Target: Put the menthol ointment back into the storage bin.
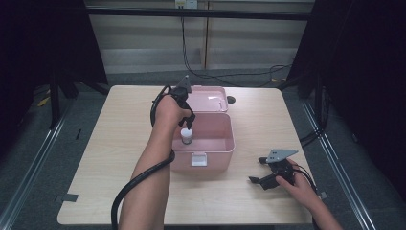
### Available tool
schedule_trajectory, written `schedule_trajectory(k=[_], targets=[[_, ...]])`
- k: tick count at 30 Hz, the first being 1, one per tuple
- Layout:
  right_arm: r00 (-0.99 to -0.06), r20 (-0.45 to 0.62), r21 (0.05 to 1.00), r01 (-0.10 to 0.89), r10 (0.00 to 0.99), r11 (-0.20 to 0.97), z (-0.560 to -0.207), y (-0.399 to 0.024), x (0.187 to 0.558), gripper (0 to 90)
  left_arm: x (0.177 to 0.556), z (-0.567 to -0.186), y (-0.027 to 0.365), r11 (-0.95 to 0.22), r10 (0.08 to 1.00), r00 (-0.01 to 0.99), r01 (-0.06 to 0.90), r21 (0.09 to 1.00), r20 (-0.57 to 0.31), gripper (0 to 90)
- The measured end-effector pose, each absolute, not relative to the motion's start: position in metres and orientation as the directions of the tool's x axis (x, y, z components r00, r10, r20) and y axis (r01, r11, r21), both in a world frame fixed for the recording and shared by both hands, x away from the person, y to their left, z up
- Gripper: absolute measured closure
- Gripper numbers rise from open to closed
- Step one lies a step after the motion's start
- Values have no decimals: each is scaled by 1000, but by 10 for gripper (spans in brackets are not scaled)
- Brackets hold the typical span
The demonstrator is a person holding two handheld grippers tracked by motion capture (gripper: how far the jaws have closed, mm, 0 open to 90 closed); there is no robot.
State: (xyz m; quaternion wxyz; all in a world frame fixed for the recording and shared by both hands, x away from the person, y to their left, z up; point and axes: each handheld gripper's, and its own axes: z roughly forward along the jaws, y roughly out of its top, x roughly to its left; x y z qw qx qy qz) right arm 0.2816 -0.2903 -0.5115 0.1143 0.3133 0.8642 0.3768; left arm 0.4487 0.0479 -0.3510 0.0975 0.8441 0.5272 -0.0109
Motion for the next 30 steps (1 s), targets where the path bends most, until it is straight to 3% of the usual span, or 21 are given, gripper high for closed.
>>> schedule_trajectory(k=[12,30], targets=[[-778,38,721,456,627,522,-511,-290,282,117,441,-333,52,-456,870,477,875,162,-128,262],[-780,40,721,455,625,522,-512,-289,285,117,427,-317,69,-464,858,490,868,174,-154,231]])
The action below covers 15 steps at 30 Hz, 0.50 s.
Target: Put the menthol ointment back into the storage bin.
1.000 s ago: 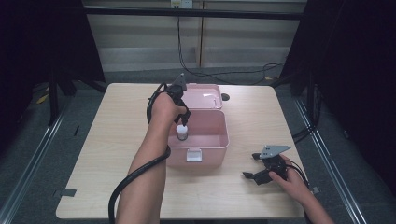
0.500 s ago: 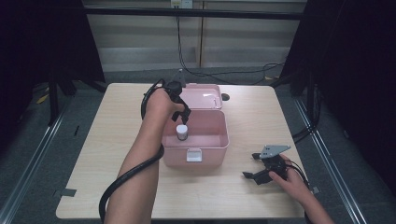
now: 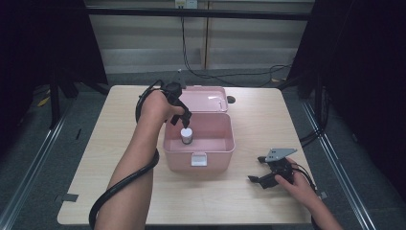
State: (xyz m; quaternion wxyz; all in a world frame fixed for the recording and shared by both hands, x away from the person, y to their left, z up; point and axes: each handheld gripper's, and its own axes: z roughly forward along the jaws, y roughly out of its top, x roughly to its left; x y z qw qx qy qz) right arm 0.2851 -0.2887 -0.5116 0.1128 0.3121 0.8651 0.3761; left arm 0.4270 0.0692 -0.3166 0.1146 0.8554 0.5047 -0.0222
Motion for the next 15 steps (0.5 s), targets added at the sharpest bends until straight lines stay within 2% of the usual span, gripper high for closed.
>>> schedule_trajectory(k=[15], targets=[[-778,48,724,459,626,515,-512,-289,286,117,416,-308,102,-431,869,463,882,191,-174,232]])
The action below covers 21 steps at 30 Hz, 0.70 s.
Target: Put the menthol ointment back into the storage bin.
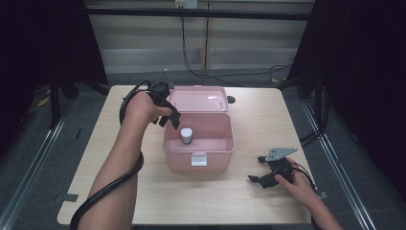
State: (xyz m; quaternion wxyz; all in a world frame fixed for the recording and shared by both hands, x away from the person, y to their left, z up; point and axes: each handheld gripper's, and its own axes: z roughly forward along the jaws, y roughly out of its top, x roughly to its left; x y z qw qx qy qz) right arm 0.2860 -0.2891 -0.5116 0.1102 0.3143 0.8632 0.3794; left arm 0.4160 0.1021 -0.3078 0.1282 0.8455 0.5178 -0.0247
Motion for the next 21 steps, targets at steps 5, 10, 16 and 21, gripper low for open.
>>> schedule_trajectory(k=[5,10,16,21], targets=[[-778,54,726,461,626,511,-512,-290,286,117,412,-305,115,-416,876,449,888,195,-177,232],[-777,53,725,462,627,511,-511,-290,286,117,408,-304,126,-405,880,440,893,198,-182,232],[-777,52,725,462,627,511,-511,-290,286,118,403,-304,140,-386,889,421,901,198,-181,232],[-778,53,725,462,627,511,-511,-290,287,117,400,-306,149,-375,894,411,905,199,-181,232]])
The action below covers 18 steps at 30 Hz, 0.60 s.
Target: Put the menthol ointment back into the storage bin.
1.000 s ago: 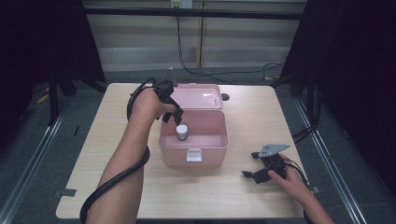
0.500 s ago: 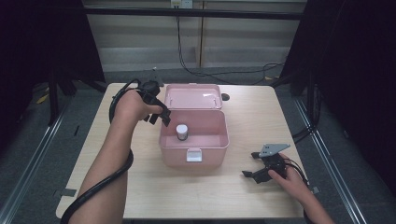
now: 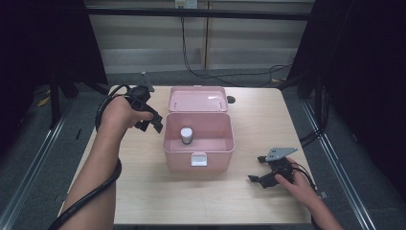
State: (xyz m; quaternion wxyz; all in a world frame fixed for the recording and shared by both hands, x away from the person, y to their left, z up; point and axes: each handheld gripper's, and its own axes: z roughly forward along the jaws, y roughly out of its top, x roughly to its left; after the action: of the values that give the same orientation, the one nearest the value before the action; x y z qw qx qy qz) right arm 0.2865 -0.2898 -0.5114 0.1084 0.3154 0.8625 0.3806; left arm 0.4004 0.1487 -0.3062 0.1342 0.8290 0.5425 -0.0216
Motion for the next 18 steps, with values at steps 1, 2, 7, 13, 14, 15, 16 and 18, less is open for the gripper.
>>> schedule_trajectory(k=[1,2,7,13,14,15,16,18], targets=[[-778,53,725,461,626,512,-511,-290,287,117,400,-307,150,-375,894,410,906,197,-183,232],[-778,54,726,461,626,510,-512,-290,287,117,399,-307,152,-371,895,406,907,197,-183,232],[-778,54,726,461,626,511,-512,-290,287,117,396,-312,158,-361,896,400,909,208,-193,232],[-779,54,726,461,625,511,-512,-290,287,117,394,-320,167,-353,896,394,912,207,-206,232],[-779,54,726,460,625,511,-512,-290,287,117,393,-322,168,-345,899,387,914,213,-206,232],[-779,53,726,460,625,512,-512,-290,287,117,392,-324,170,-345,899,386,915,209,-207,232],[-778,53,726,460,625,511,-512,-290,287,117,392,-326,172,-346,899,385,916,202,-209,232],[-779,54,726,460,625,511,-512,-290,287,117,391,-329,176,-344,899,383,917,201,-213,232]])
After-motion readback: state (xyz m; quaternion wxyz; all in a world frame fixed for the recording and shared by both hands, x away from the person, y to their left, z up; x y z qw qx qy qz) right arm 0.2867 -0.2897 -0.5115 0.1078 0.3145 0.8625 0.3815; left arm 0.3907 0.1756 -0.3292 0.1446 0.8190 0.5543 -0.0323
